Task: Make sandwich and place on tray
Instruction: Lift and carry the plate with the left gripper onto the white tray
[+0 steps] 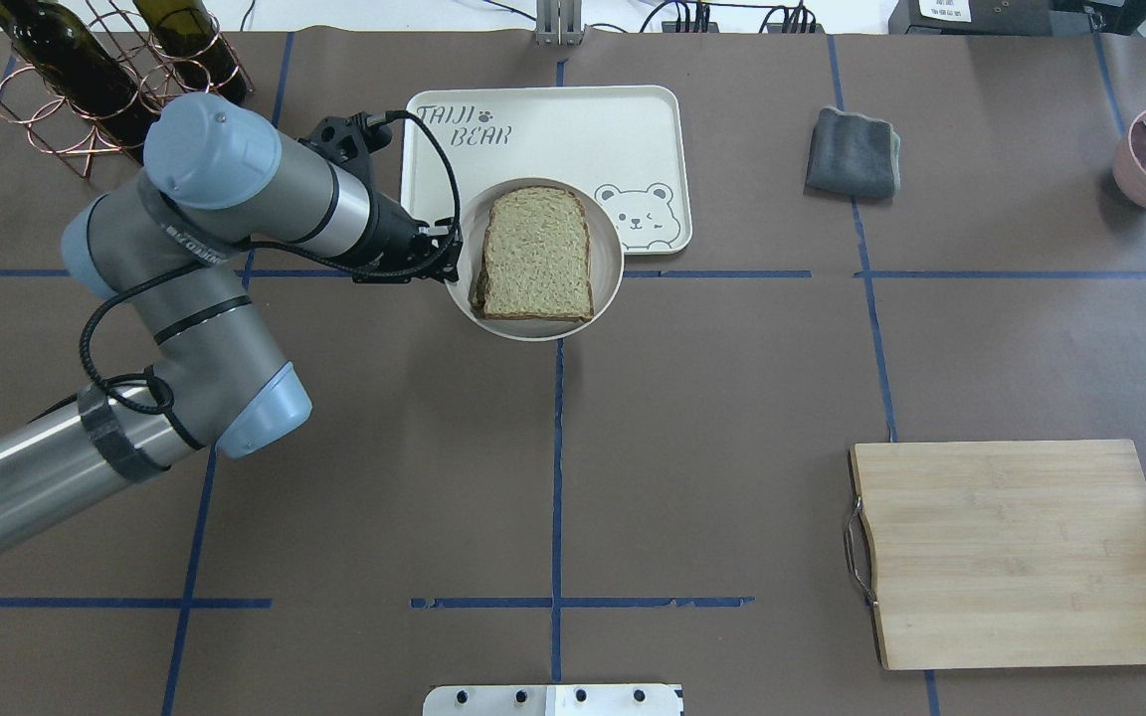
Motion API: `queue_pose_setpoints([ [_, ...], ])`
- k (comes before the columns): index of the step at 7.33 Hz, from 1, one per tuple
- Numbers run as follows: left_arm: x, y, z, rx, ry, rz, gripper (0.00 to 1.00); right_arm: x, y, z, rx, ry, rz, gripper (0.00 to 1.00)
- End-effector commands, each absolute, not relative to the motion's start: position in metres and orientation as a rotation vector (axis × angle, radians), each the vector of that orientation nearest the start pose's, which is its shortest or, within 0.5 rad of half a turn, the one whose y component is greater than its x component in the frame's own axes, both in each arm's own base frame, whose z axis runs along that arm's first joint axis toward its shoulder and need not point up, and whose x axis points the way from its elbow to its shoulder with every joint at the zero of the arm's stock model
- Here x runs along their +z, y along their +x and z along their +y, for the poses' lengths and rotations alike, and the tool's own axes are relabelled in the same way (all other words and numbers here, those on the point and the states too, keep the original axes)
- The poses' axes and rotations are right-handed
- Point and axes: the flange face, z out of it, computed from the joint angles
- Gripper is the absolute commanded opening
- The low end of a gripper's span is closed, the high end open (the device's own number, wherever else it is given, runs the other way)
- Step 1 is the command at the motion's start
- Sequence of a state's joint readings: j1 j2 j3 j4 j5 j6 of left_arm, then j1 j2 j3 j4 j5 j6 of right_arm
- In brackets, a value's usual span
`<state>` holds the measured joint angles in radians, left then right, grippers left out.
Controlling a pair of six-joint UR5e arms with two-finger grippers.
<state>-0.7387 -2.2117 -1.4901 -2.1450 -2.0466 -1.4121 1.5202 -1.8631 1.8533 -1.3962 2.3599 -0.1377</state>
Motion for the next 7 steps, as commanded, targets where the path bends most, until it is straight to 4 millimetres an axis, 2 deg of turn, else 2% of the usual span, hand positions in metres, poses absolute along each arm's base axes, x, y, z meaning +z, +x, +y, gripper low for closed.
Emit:
queue_pose_setpoints([
  [1,0.229,0.475,-0.613,-0.258,0.092,1.141,0.0,0.627,0.043,-0.383,-0.237,0.188,-0.782,1.0],
  [2,0.218,0.486,-0.642,-0.264,0.094,1.118,0.0,0.627,0.043,-0.383,-0.237,0.188,-0.782,1.0],
  [4,0.223,0.498,-0.677,-0.279,0.083,1.099,0.0,0.627,0.043,-0.383,-0.237,0.188,-0.782,1.0],
  [6,0.263,0.515,-0.698,-0.278,0.093,1.11,0.0,0.627,0.043,-0.383,-0.238,0.188,-0.785,1.0],
  [7,0.273,0.517,-0.7,-0.274,0.096,1.114,0.0,0.626,0.043,-0.383,-0.238,0.189,-0.784,1.0],
])
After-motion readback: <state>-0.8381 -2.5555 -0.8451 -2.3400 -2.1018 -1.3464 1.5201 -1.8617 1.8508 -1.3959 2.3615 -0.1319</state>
